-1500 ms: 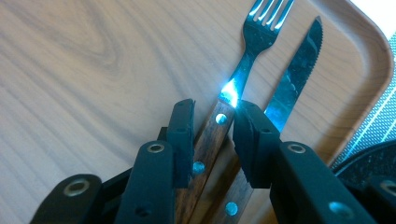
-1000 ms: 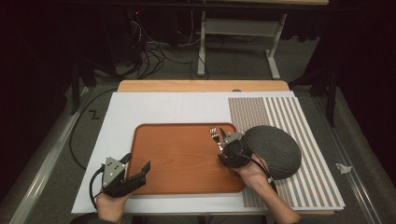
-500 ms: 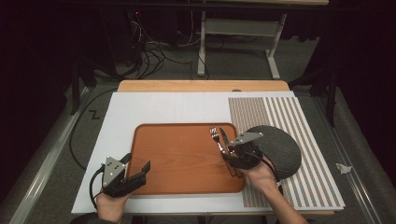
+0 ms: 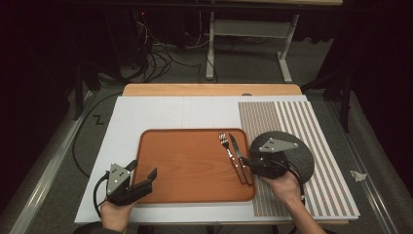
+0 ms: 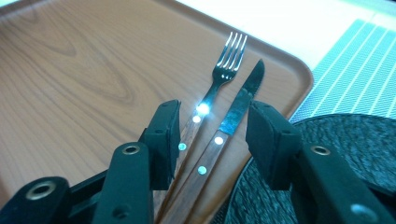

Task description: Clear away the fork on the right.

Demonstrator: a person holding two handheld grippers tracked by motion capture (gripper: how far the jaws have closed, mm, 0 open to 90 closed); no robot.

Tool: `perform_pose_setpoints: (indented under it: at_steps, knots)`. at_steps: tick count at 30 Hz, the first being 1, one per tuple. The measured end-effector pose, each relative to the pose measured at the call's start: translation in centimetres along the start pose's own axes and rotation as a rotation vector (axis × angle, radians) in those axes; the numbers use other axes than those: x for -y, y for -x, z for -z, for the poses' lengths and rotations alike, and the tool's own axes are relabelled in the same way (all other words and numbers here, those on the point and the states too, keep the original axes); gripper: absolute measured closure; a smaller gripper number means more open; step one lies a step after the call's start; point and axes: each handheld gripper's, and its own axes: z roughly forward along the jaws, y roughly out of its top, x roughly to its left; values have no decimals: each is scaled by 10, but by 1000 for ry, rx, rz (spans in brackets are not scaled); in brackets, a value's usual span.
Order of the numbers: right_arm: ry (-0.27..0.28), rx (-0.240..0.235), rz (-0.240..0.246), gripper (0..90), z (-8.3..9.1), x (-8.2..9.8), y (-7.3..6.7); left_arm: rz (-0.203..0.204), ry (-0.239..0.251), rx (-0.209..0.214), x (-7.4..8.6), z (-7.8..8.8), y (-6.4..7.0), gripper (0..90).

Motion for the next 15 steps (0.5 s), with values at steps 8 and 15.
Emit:
perform_pose_setpoints:
  at_steps: [8, 15]
  knots:
    - [50, -1, -9, 531, 14, 10, 6, 1, 3, 4, 0, 1, 0, 265]
    - [85, 10, -24, 511, 26, 21, 13, 2, 3, 4, 0, 0, 0, 265]
